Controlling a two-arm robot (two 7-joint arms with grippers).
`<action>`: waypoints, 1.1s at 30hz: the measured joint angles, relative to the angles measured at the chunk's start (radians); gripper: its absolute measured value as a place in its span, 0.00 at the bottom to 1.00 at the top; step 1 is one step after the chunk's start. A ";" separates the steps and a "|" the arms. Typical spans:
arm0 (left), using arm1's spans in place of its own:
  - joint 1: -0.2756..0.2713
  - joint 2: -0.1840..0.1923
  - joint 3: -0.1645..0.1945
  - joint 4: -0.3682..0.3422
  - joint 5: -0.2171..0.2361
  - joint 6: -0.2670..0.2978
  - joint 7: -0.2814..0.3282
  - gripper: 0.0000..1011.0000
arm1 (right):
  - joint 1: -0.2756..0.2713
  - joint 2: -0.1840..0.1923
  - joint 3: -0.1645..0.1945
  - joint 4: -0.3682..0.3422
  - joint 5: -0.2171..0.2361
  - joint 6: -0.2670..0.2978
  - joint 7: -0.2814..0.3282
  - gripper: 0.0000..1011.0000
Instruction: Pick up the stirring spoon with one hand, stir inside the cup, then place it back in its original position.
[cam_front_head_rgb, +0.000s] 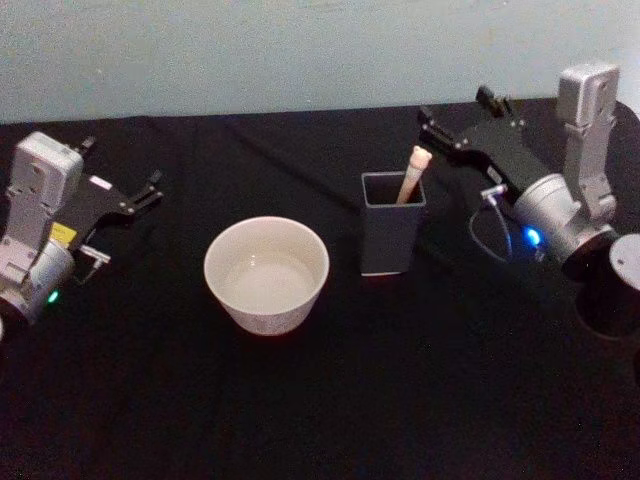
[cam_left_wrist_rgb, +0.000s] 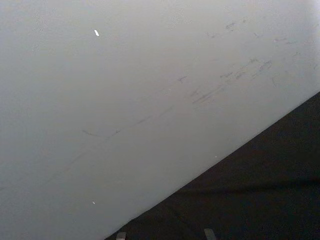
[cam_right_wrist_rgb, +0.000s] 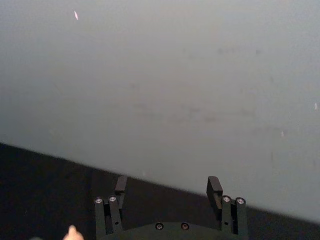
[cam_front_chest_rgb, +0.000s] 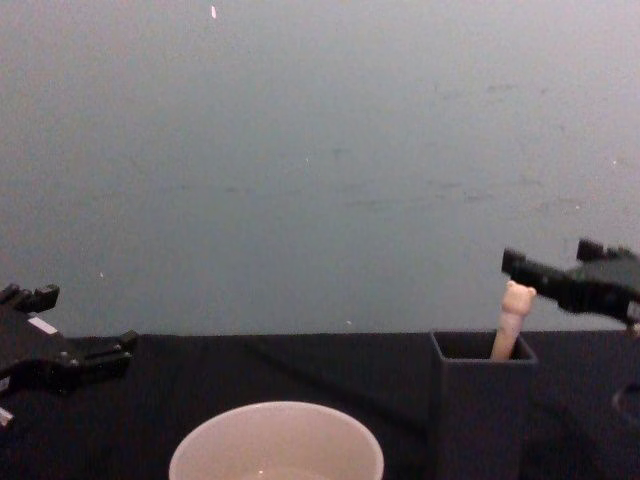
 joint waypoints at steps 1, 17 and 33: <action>0.000 0.000 0.000 0.000 0.000 0.000 0.000 0.99 | -0.006 -0.007 0.001 0.005 -0.006 0.010 -0.010 0.99; 0.000 0.000 0.000 0.000 0.000 0.000 0.000 0.99 | -0.022 -0.062 0.028 0.063 -0.063 0.043 -0.067 0.99; 0.000 0.000 0.000 0.000 0.000 0.000 0.000 0.99 | -0.021 -0.065 0.028 0.073 -0.083 0.053 -0.063 0.99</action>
